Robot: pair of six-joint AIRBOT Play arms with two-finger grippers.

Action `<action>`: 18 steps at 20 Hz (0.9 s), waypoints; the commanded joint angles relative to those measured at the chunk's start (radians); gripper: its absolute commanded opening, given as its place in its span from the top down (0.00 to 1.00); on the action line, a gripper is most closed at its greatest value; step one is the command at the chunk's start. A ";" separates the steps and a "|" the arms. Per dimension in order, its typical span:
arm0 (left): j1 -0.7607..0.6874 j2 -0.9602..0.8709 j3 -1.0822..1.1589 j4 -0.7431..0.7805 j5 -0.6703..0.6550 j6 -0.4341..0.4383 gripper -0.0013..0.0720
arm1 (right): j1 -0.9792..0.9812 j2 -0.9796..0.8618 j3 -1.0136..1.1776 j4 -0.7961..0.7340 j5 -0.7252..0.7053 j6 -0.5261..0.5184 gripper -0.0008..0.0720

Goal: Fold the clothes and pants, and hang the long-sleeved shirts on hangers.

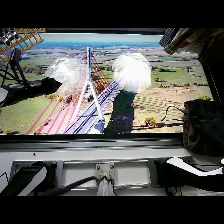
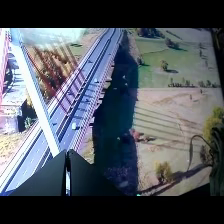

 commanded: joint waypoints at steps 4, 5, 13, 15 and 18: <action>0.000 0.000 0.000 -0.001 -0.005 0.016 0.97 | -0.012 0.045 -0.278 -0.156 0.014 -0.014 0.15; 0.000 0.000 0.000 0.000 -0.007 0.016 0.97 | -0.014 0.047 -0.280 -0.163 0.000 -0.014 0.07; -0.027 -0.001 0.001 -0.001 0.033 0.115 0.97 | 0.132 0.045 -0.142 0.509 -0.312 -0.014 0.02; -0.067 -0.016 0.026 0.011 0.029 0.135 0.97 | 0.307 0.045 -0.142 0.570 -0.387 -0.018 0.02; -0.132 -0.091 0.189 0.141 -0.114 0.133 0.97 | 0.632 0.045 -0.142 0.562 -0.447 -0.124 0.02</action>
